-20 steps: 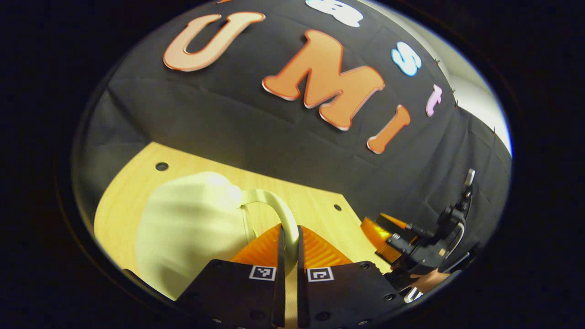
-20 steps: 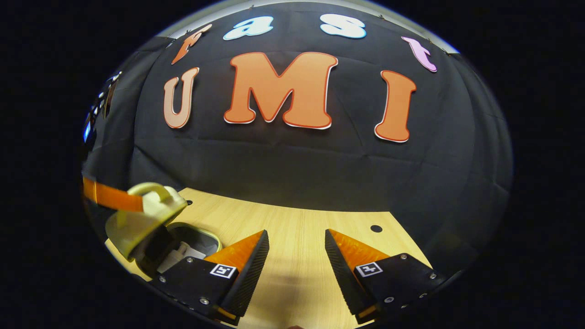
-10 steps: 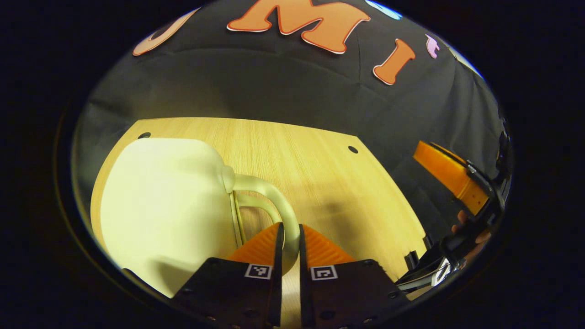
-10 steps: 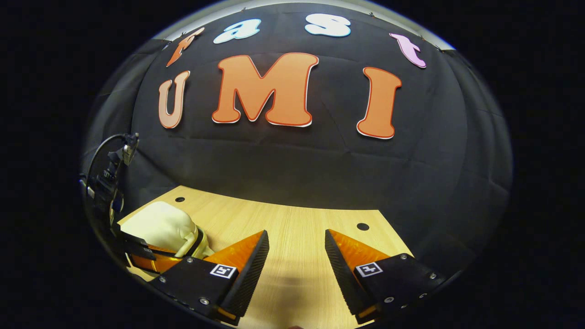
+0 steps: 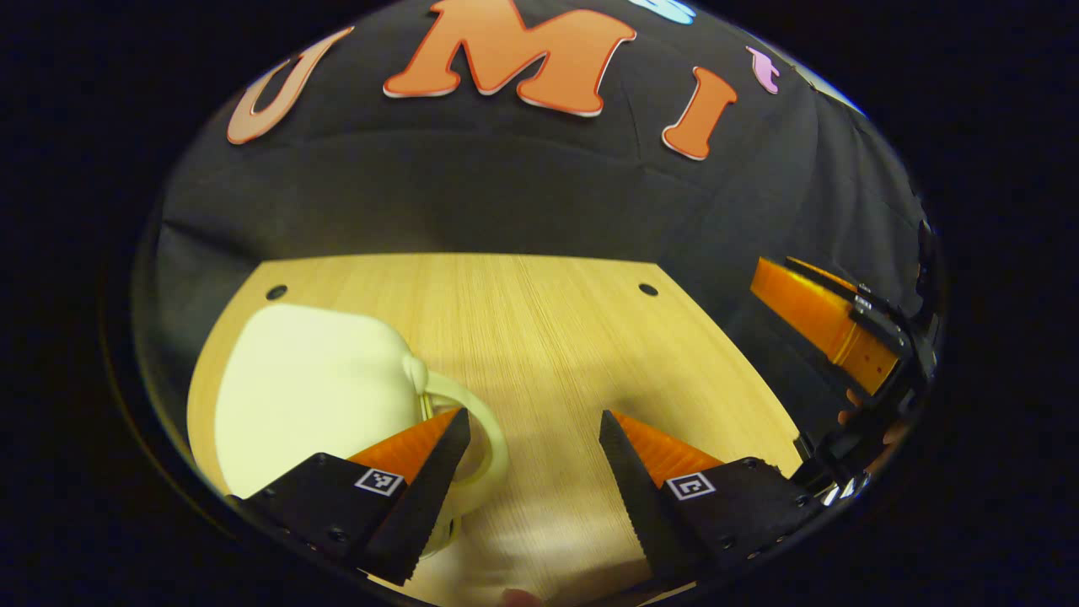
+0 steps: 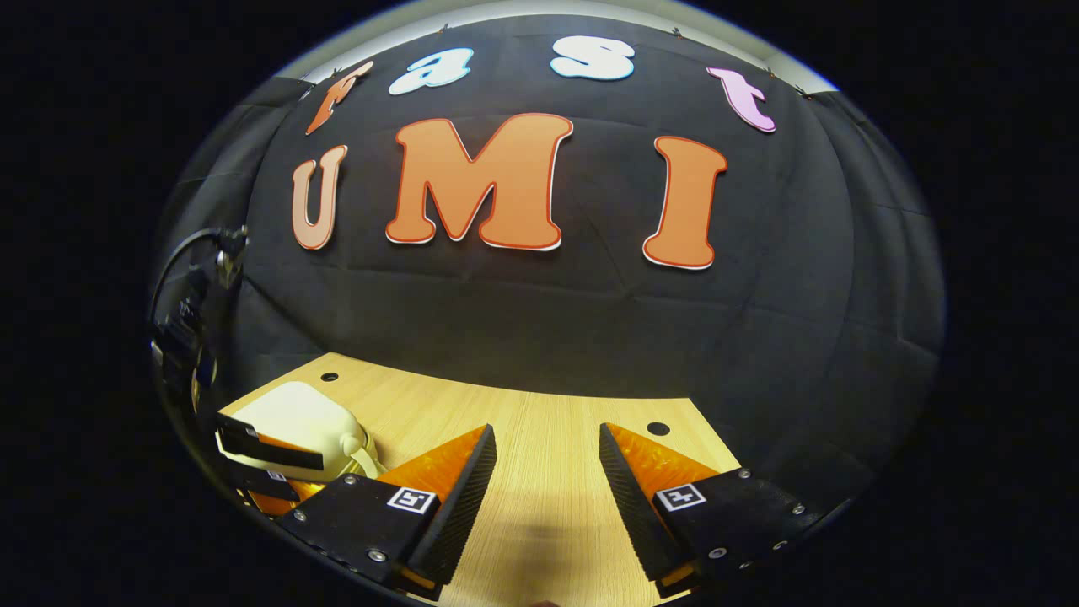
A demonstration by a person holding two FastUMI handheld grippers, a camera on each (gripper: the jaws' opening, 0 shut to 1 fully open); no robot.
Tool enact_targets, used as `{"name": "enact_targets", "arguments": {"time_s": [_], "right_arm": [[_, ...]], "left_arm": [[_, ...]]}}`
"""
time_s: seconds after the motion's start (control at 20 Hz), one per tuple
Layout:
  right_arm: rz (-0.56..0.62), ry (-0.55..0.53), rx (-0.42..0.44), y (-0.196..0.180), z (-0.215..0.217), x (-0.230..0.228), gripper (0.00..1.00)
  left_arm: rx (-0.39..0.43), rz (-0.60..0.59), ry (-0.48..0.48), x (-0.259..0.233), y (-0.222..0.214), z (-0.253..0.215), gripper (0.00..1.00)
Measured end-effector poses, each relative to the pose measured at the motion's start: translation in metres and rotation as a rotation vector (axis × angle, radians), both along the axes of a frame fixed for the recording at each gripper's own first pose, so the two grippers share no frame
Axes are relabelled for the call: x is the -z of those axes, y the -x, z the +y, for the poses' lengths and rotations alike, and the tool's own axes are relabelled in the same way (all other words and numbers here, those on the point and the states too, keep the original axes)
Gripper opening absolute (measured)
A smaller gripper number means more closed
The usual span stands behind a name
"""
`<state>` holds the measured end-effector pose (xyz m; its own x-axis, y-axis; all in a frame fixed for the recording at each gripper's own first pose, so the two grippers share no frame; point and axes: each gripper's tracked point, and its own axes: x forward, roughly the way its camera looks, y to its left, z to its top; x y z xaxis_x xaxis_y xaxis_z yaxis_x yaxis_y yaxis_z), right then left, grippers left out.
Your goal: First open the suitcase, pack the skin care products into it, and then close the suitcase.
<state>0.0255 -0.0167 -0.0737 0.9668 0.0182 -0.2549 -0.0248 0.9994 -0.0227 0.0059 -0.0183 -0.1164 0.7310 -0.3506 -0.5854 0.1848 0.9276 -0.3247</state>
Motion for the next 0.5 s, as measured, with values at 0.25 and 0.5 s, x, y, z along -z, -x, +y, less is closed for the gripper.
{"name": "enact_targets", "arguments": {"time_s": [0.25,0.5], "right_arm": [[-0.05,-0.003,-0.053,0.007,0.016,-0.015,0.8],[-0.074,0.003,-0.101,0.018,0.025,-0.021,0.8]], "left_arm": [[-0.091,-0.203,-0.082,-0.062,-0.022,0.013,0.98],[-0.191,-0.299,-0.113,-0.09,-0.023,0.027,0.98]]}}
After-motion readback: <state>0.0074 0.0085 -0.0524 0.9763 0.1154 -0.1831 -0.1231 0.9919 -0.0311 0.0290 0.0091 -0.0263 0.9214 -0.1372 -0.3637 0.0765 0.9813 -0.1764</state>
